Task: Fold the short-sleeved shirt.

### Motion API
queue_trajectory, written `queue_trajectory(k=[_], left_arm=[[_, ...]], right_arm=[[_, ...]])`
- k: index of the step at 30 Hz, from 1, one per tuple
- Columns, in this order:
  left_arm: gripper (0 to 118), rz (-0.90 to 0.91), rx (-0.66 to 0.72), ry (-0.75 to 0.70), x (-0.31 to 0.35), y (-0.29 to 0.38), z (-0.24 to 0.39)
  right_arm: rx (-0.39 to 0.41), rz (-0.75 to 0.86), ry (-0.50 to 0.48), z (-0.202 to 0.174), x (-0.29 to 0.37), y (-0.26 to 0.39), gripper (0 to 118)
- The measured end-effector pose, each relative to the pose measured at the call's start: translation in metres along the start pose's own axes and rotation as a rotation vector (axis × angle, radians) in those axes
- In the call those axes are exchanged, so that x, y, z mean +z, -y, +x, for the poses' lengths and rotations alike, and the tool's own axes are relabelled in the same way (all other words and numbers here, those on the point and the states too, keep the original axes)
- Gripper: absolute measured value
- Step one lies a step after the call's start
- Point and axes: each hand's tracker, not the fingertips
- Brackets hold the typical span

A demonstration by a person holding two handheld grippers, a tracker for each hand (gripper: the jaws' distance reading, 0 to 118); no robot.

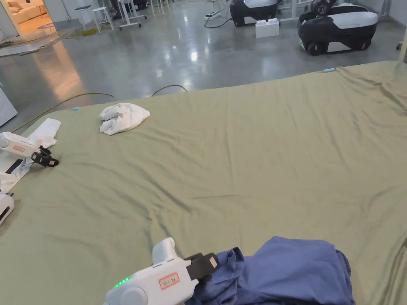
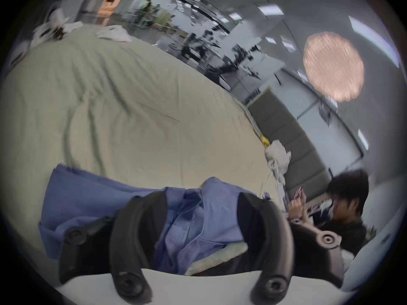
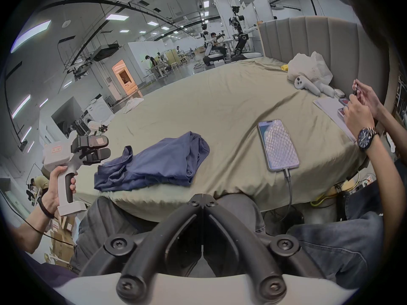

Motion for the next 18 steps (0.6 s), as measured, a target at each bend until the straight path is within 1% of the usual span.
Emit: queue_trajectory(k=[1, 2, 3, 4, 5, 7, 9, 11, 12, 13, 14, 15, 16, 17, 18], left_arm=[[23, -0.076, 0.007, 0.049, -0.014, 0.003, -0.004], [23, -0.136, 0.013, 0.084, -0.028, 0.008, -0.007], [0, -0.185, 0.018, 0.063, -0.051, 0.013, -0.016], [0, -0.248, -0.002, 0.007, -0.072, 0.021, -0.013], [0, -0.266, -0.033, -0.037, -0.081, 0.028, -0.010], [0, -0.188, -0.013, 0.033, -0.066, 0.024, -0.006], [0, -0.187, 0.004, 0.035, -0.050, 0.014, -0.005], [0, -0.087, -0.053, 0.059, -0.016, 0.006, -0.011], [3, -0.051, -0.067, 0.067, 0.002, -0.001, -0.018], [17, -0.024, -0.056, 0.064, 0.019, -0.011, -0.030], [38, 0.011, -0.028, 0.053, 0.034, -0.019, -0.042], [67, 0.052, 0.019, 0.036, 0.057, -0.026, -0.050], [78, 0.074, 0.093, 0.031, 0.070, -0.036, -0.070], [81, 0.074, 0.154, 0.040, 0.078, -0.044, -0.089], [81, 0.076, 0.230, 0.053, 0.083, -0.049, -0.109]], right_arm=[[0.003, -0.001, -0.001, -0.002, 0.001, 0.000, 0], [0.009, 0.000, -0.002, -0.005, 0.003, -0.001, 0], [0.012, 0.001, -0.004, -0.008, 0.004, -0.003, 0], [0.016, 0.002, -0.006, -0.009, 0.005, -0.004, 0], [0.019, 0.004, -0.006, -0.010, 0.006, -0.004, 0], [0.022, 0.009, 0.000, -0.011, 0.007, -0.006, 0], [0.021, 0.015, 0.000, -0.011, 0.007, -0.007, 0], [0.011, 0.013, -0.016, -0.009, 0.005, -0.009, 0], [0.007, 0.011, -0.019, -0.009, 0.003, -0.010, 0], [0.005, 0.011, -0.021, -0.009, 0.001, -0.010, 0], [0.002, 0.010, -0.023, -0.007, -0.001, -0.010, 0], [-0.003, 0.008, -0.027, -0.006, -0.002, -0.009, 0], [-0.013, 0.005, -0.034, -0.005, -0.004, -0.009, 0], [-0.028, -0.001, -0.041, -0.004, -0.005, -0.008, 0], [-0.039, -0.006, -0.048, -0.003, -0.006, -0.007, 0]])
